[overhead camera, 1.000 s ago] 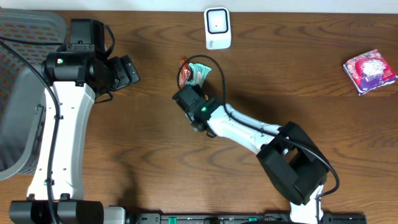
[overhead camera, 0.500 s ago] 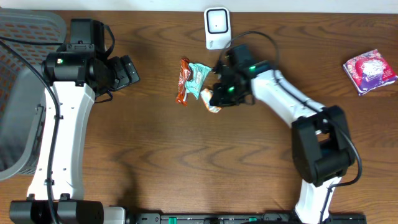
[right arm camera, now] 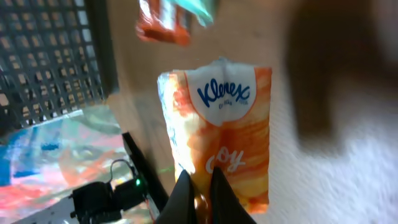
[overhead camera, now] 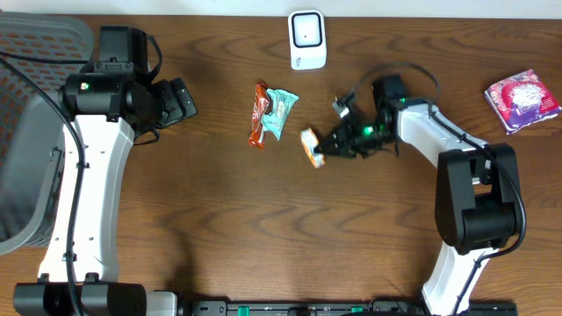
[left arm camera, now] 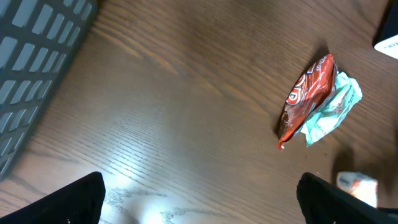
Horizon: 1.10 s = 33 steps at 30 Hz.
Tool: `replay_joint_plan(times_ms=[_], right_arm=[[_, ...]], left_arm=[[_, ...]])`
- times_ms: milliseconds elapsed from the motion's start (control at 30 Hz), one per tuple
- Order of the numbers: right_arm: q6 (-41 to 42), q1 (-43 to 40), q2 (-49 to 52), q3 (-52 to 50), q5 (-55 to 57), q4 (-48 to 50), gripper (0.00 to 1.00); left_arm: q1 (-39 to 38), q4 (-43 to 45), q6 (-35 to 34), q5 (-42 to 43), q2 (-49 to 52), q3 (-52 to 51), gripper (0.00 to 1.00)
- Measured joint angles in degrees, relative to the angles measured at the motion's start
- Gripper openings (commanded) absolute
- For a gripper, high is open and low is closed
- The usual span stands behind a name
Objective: Scan the item barcode
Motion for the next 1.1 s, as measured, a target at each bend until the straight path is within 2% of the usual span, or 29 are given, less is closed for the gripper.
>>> replay_joint_plan(times_ms=[167,233,300,400,567,667,800,933,1000,1100], right_arm=[[1.66,-1.99,0.0,-4.46,3.45,1.07,0.03],[2.82,-2.84,-0.02,-4.48,7.1,0.55,0.08],[3.54,-3.45,-0.04,-4.46,10.27,0.09,0.18],[4.2,-4.22,-0.04,-4.28,16.15,-1.73,0.22],[4.09,-4.37,-0.2,-0.04,21.86,-8.11,0.26],[3.69,-4.37,-0.2,3.45,23.63,-11.28,0.33],[3.13,-4.13,-0.2,7.32,24.41,-12.44,0.56],[2.91,-3.13,-0.2,7.8,24.46,-12.55,0.75],[2.71,-2.34,-0.2,7.8,24.52,-12.48,0.8],[2.71,-0.98,-0.2,7.8,25.44,-12.28,0.84]], left_arm=[[-0.02,0.0,-0.02,0.02,0.0,0.0,0.98],[0.0,0.0,-0.02,0.02,0.0,0.0,0.98],[0.0,0.0,-0.02,0.0,0.0,0.0,0.98],[0.0,0.0,-0.02,0.0,0.0,0.0,0.98],[0.0,-0.02,-0.02,0.02,0.0,0.0,0.98],[-0.02,0.0,-0.02,0.02,0.0,0.0,0.98],[-0.02,0.0,-0.02,0.02,0.0,0.0,0.98],[-0.02,0.0,-0.02,0.0,0.0,0.0,0.98],[-0.02,0.0,-0.02,0.0,0.0,0.0,0.98],[0.0,0.0,-0.02,0.0,0.0,0.0,0.98]])
